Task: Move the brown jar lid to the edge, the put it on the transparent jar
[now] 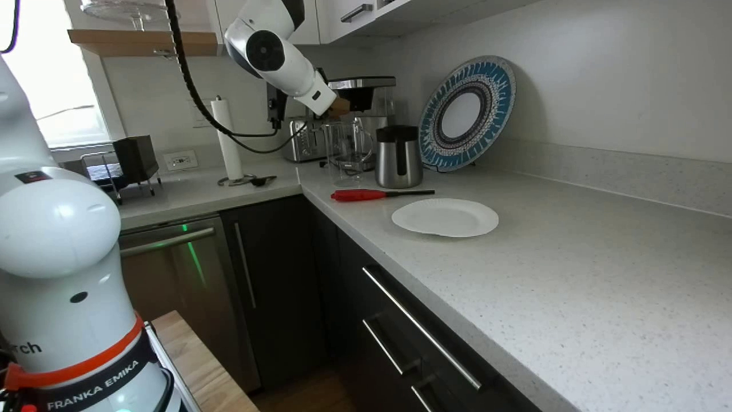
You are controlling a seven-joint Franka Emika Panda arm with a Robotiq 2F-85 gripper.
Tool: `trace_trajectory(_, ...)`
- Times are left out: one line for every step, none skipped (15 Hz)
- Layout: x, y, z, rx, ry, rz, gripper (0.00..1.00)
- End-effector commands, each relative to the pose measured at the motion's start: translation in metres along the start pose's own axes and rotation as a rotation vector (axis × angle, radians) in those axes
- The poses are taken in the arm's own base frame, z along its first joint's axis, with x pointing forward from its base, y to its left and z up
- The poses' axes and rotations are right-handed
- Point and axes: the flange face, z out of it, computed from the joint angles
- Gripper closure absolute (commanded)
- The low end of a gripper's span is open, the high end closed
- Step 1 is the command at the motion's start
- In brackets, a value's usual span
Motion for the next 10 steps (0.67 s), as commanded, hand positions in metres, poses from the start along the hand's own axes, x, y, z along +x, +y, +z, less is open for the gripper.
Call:
trace_trajectory(0.007,0.008,0.008,-0.027,0.010,-0.004,0.88)
trace_trajectory(0.008,0.009,0.010,-0.030,0.010,-0.004,0.88)
trace_trajectory(0.008,0.010,0.012,-0.034,0.011,-0.003,0.88)
trace_trajectory(0.008,0.010,0.013,-0.038,0.012,-0.005,0.88)
trace_trajectory(0.008,0.010,0.015,-0.042,0.012,-0.007,0.88)
trace_trajectory(0.009,0.010,0.017,-0.048,0.013,-0.012,0.88)
trace_trajectory(0.011,0.010,0.018,-0.051,0.017,-0.016,0.88)
trace_trajectory(0.012,0.009,0.019,-0.052,0.021,-0.024,0.88)
trace_trajectory(0.013,0.008,0.021,-0.054,0.025,-0.028,0.88)
trace_trajectory(0.014,0.007,0.022,-0.058,0.030,-0.034,0.88)
